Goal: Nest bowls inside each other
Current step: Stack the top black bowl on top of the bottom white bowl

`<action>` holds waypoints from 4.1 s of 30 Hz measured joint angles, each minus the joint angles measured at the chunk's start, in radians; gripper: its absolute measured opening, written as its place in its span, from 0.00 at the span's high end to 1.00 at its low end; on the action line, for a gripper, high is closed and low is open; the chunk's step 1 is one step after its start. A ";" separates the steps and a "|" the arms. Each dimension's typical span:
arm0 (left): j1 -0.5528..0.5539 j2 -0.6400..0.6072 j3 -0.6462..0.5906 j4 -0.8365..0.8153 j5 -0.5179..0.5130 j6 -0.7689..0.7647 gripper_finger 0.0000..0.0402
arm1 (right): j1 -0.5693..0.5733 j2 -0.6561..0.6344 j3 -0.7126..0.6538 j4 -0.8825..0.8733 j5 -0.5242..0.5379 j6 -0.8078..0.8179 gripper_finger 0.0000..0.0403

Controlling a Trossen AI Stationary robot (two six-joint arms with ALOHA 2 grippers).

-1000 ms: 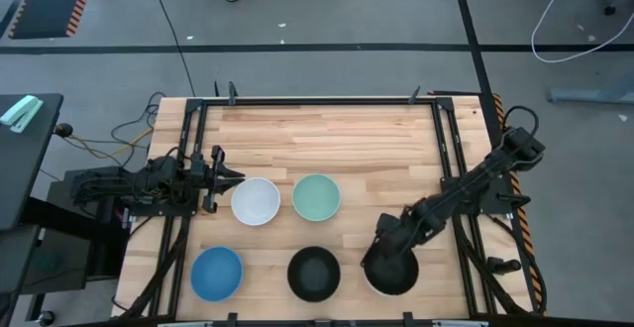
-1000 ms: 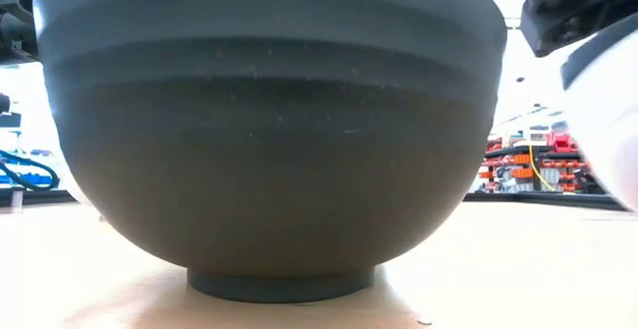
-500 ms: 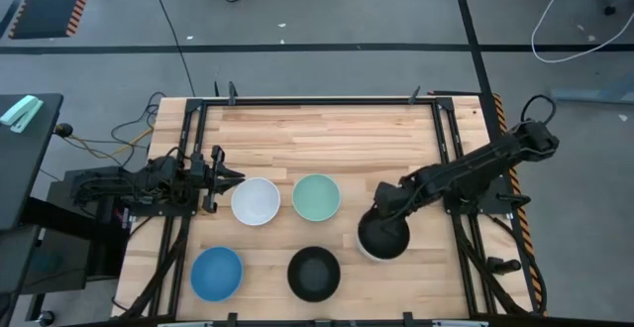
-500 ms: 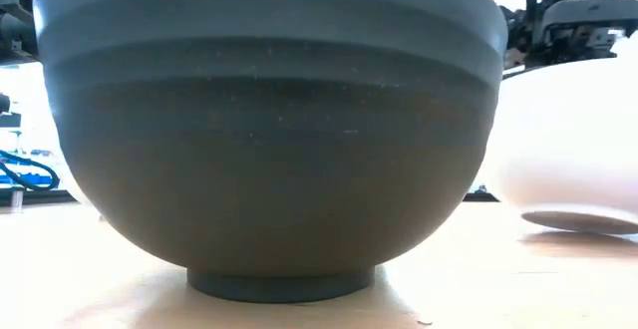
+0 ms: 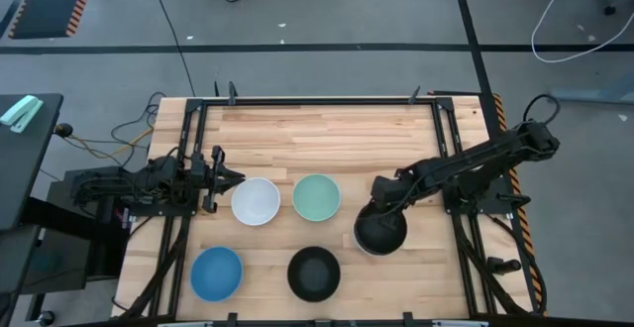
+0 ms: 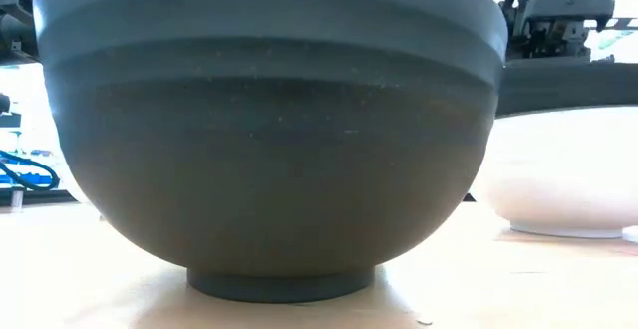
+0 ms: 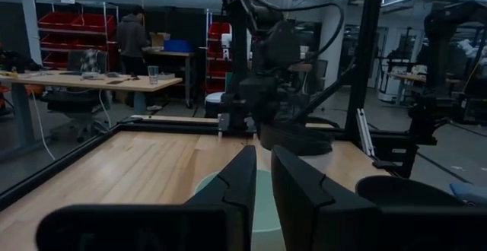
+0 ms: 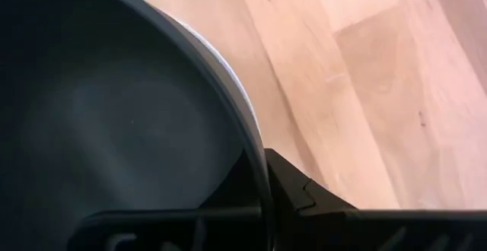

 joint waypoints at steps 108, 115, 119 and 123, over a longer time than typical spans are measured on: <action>0.000 0.000 0.000 -0.016 0.000 0.000 0.93 | -0.054 0.112 0.365 -0.278 -0.035 -0.059 0.86; 0.000 0.000 0.000 -0.016 0.000 0.000 0.92 | -0.029 0.112 0.365 -0.290 -0.032 -0.064 0.97; 0.000 0.000 0.000 -0.016 0.000 0.000 0.92 | 0.012 0.112 0.362 -0.288 -0.017 -0.056 0.99; 0.000 0.000 0.000 -0.016 0.000 0.000 0.93 | 0.041 0.112 0.345 -0.289 -0.008 -0.026 0.99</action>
